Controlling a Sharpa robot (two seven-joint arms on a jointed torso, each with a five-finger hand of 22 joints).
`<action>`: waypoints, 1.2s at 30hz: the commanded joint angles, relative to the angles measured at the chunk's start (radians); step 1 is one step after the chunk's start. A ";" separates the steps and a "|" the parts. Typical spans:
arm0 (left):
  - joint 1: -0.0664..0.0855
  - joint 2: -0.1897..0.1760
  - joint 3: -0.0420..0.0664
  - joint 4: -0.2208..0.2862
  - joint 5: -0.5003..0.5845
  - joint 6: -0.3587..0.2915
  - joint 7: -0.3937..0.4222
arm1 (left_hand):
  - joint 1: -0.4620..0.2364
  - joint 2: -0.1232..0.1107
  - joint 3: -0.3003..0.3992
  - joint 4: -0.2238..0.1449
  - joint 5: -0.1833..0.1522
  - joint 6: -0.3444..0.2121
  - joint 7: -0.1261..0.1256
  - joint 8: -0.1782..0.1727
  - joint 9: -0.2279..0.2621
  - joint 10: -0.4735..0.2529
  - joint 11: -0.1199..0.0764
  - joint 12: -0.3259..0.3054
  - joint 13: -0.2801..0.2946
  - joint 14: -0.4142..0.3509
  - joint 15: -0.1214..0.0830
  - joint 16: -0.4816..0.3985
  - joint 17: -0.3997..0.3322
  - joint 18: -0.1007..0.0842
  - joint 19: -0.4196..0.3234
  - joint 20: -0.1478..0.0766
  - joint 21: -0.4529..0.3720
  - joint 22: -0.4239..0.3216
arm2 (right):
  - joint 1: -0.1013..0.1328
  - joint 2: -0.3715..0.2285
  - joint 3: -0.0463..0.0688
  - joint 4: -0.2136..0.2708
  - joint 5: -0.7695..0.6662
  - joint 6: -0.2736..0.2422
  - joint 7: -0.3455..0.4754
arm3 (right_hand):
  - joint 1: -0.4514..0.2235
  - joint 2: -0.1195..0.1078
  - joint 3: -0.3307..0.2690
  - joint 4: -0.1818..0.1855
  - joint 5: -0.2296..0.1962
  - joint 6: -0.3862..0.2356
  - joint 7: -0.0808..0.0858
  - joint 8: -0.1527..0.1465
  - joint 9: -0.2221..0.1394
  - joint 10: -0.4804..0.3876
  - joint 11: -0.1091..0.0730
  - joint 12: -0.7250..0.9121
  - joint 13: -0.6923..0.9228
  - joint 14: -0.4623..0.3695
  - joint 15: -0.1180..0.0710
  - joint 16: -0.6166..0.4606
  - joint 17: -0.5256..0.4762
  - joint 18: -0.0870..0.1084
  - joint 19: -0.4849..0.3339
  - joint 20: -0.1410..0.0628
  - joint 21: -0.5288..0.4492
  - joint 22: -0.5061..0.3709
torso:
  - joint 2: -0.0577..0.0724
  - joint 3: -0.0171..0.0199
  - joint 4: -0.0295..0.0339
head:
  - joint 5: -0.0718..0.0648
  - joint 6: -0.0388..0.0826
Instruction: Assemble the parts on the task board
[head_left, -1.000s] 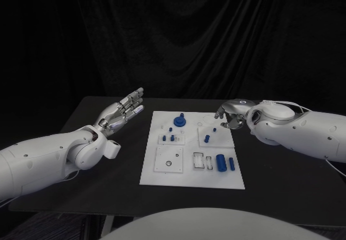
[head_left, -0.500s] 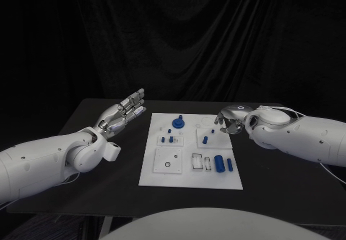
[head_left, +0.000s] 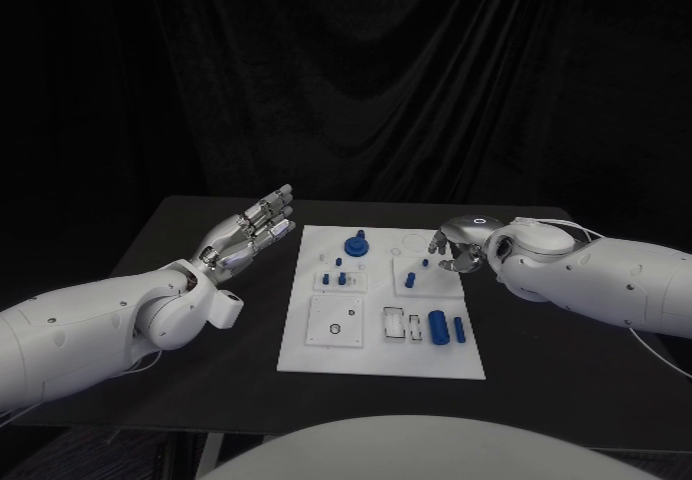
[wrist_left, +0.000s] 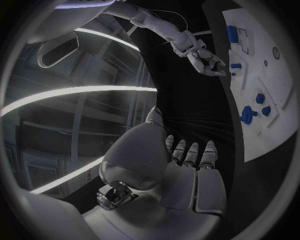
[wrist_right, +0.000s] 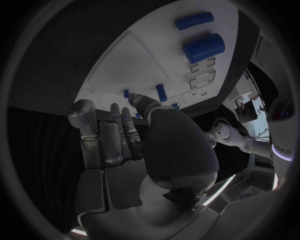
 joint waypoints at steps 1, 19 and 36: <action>-0.003 0.002 0.001 -0.001 0.010 0.022 0.107 | 0.013 -0.001 0.001 -0.005 0.008 0.000 0.008 -0.006 -0.001 0.002 0.007 0.005 0.001 -0.002 0.008 -0.007 -0.002 0.014 0.001 0.010 0.001 -0.001 | -0.004 0.006 0.001 -0.012 0.005 -0.020 0.018 | -0.008 -0.001 0.007 0.000 -0.004 -0.004 0.003 -0.004 -0.001 0.010 0.000 -0.006 -0.002 0.007 0.002 0.003 0.000 0.005 0.005 0.000 0.004 0.101 | -0.001 -0.0013 0.0008 | 0.000 0.000; -0.009 -0.001 0.001 -0.007 0.010 0.036 0.101 | 0.054 0.006 0.003 -0.012 0.053 0.003 0.015 -0.005 0.000 0.004 0.019 0.011 0.001 -0.002 0.023 -0.007 -0.002 0.017 0.005 0.027 0.007 -0.003 | -0.023 0.044 0.002 -0.057 0.033 -0.049 0.053 | -0.019 0.011 0.013 0.013 -0.009 -0.007 0.033 -0.004 -0.003 0.032 -0.003 -0.014 -0.021 0.010 0.000 0.007 0.004 0.004 0.009 -0.003 0.010 0.103 | 0.001 -0.0005 0.0066 | -0.014 0.000; -0.009 -0.012 0.001 -0.005 0.009 0.046 0.098 | 0.067 0.008 0.001 -0.013 0.070 0.008 0.020 -0.004 0.000 0.008 0.027 0.017 0.002 -0.001 0.029 -0.006 -0.001 0.018 0.008 0.034 0.008 -0.002 | -0.032 0.063 0.002 -0.083 0.041 -0.036 0.054 | -0.011 0.013 0.022 0.007 0.006 0.025 0.029 0.010 0.003 0.041 -0.002 -0.027 -0.041 0.008 0.000 0.005 -0.002 0.004 0.008 -0.004 0.005 0.102 | 0.022 0.0020 0.0091 | -0.018 0.000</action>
